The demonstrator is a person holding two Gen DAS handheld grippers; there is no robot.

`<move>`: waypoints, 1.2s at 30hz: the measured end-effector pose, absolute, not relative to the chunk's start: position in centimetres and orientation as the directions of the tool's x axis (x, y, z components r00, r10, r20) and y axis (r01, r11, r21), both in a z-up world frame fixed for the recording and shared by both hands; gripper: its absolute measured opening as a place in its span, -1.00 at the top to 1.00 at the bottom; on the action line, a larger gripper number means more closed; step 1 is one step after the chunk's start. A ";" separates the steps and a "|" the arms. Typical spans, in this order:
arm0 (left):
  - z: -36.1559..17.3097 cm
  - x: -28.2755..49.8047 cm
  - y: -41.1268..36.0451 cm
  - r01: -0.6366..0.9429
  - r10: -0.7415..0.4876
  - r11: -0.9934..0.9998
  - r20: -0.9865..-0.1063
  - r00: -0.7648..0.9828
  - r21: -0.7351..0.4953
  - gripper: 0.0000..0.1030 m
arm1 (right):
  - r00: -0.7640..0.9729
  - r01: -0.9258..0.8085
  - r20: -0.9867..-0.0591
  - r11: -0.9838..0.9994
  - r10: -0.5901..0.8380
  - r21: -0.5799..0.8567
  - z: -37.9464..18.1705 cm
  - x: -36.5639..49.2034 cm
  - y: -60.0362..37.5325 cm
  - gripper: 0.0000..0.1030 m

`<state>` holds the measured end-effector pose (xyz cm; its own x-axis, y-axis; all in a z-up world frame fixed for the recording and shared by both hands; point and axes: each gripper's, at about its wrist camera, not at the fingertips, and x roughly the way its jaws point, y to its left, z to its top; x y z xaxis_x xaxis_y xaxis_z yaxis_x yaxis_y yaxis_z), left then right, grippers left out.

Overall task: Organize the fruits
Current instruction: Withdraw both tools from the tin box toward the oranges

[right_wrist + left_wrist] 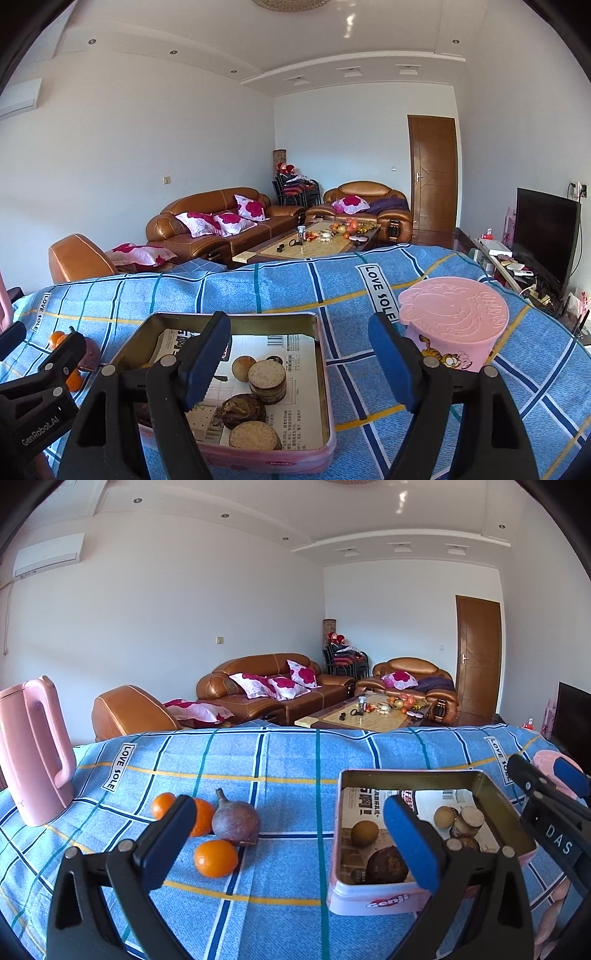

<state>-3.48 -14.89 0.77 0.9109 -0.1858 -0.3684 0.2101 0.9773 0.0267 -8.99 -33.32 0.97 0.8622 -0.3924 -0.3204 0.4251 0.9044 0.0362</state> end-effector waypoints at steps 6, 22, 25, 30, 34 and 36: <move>0.7 -4.0 -14.1 0.206 -0.184 0.978 -0.372 0.910 0.020 -1.00 | 0.856 0.438 -0.307 0.899 -0.416 0.003 1.1 -9.3 -32.4 -0.52; 0.5 -5.2 -12.0 0.203 -0.181 0.979 -0.374 0.910 0.019 -1.00 | 0.827 0.486 -0.333 0.874 -0.453 0.021 1.1 -10.6 -31.3 -0.53; 0.6 -5.4 -11.4 0.207 -0.181 0.978 -0.369 0.912 0.032 -1.00 | 0.823 0.487 -0.349 0.873 -0.448 0.027 1.0 -10.5 -30.9 -0.53; 0.6 -5.1 -10.4 0.213 -0.177 0.975 -0.372 0.911 0.057 -1.00 | 0.821 0.470 -0.381 0.882 -0.426 0.026 0.9 -10.0 -29.5 -0.53; 0.6 -4.4 -9.2 0.199 -0.157 0.977 -0.374 0.914 0.077 -1.00 | 0.822 0.456 -0.395 0.890 -0.410 0.026 0.7 -9.4 -28.2 -0.53; 0.6 -3.9 -8.4 0.193 -0.150 0.978 -0.379 0.913 0.078 -1.00 | 0.824 0.449 -0.401 0.893 -0.399 0.033 0.7 -9.0 -27.6 -0.53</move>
